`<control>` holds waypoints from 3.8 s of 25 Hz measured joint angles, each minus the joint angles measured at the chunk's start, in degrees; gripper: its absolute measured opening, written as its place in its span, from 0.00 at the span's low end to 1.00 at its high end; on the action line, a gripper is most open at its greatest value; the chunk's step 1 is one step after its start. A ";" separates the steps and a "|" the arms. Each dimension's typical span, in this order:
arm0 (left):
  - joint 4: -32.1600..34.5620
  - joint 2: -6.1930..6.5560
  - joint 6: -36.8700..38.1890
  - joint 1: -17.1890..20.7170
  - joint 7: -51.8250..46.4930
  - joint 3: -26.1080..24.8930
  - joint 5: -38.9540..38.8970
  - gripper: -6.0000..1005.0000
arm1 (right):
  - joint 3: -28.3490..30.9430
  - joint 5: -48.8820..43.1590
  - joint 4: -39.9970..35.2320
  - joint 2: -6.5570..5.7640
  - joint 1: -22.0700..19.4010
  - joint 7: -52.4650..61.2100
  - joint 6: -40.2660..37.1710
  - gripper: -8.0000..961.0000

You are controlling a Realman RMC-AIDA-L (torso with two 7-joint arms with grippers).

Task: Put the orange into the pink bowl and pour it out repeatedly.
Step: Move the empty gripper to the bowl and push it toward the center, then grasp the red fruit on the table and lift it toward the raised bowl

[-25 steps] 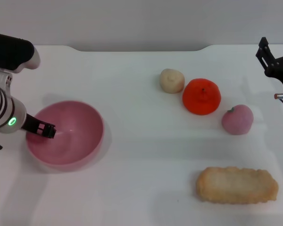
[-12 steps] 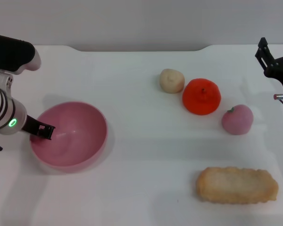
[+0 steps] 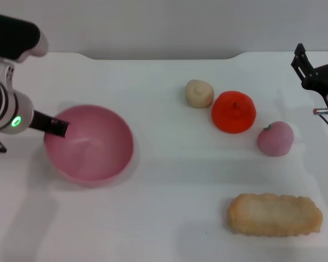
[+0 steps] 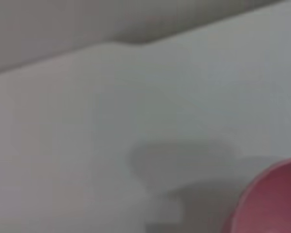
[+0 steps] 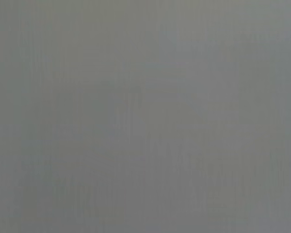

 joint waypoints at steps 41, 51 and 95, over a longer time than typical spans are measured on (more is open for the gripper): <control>9.75 0.22 2.96 -2.81 1.96 -4.16 3.48 0.04 | 16.73 -23.99 -41.55 -0.15 1.88 16.79 89.61 0.83; 10.23 0.14 2.85 -3.19 2.54 -4.58 3.24 0.04 | 16.96 -23.50 -35.03 -0.19 5.86 17.18 86.89 0.80; 7.13 -0.13 3.79 -5.42 3.17 -1.66 0.75 0.04 | 18.15 -23.37 -43.28 -0.23 4.70 9.63 89.65 0.01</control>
